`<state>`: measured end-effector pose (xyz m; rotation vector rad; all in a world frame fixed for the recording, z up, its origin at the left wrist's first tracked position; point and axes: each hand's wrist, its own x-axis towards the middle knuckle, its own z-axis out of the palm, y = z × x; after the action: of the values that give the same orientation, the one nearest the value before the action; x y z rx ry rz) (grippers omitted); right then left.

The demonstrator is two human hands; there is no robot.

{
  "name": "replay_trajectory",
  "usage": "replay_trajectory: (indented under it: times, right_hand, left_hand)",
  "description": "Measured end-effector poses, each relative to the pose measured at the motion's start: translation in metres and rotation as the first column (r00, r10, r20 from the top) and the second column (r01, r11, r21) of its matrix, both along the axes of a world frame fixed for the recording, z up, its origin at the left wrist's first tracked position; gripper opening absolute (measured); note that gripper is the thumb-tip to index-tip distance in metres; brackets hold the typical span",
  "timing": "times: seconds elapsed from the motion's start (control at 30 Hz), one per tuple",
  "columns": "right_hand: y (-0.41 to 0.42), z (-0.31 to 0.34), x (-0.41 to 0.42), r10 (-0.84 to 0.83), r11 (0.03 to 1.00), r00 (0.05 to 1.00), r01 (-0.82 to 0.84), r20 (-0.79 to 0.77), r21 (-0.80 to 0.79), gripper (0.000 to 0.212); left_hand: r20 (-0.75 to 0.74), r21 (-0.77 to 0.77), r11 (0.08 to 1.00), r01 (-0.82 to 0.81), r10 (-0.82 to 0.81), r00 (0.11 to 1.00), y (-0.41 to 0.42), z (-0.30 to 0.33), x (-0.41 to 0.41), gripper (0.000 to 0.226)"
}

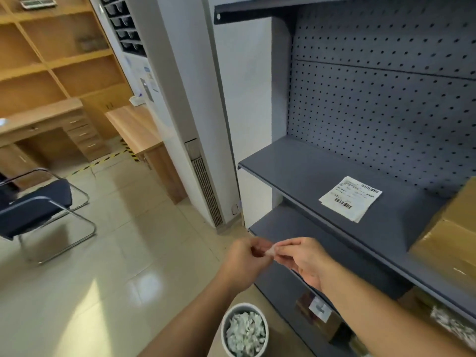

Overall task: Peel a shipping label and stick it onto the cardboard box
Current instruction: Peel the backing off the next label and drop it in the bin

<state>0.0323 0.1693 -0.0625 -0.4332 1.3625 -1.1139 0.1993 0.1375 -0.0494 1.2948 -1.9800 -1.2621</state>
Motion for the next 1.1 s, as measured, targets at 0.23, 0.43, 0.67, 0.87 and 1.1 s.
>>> replay_trajectory:
  times: [0.23,0.43,0.67,0.87,1.1]
  right_hand:
    - [-0.013,-0.025,0.033,0.087,0.995,0.990,-0.091,0.108,0.028,0.025]
    - [-0.036,-0.046,0.072,0.197,0.973,0.980,-0.198,0.018,0.122,0.022]
    - [-0.044,-0.087,0.120,0.153,0.979,0.988,-0.155,0.029,0.130,0.015]
    - [-0.048,-0.132,0.130,0.154,0.985,0.965,-0.134,-0.212,0.107,0.014]
    - [-0.043,-0.194,0.131,0.238,0.969,0.860,-0.244,-0.452,0.046,0.023]
  left_hand:
    - [-0.037,0.118,0.990,-0.080,0.085,0.996,0.000,-0.011,0.046,0.024]
    - [0.040,0.030,0.993,-0.114,0.113,0.993,-0.015,-0.039,0.074,0.016]
    - [0.156,0.033,0.978,-0.206,0.199,0.967,-0.033,-0.077,0.107,0.009]
    - [0.241,0.079,0.962,-0.262,0.237,0.941,-0.048,-0.123,0.127,0.010]
    - [0.222,0.137,0.951,-0.279,0.245,0.944,-0.049,-0.182,0.135,0.020]
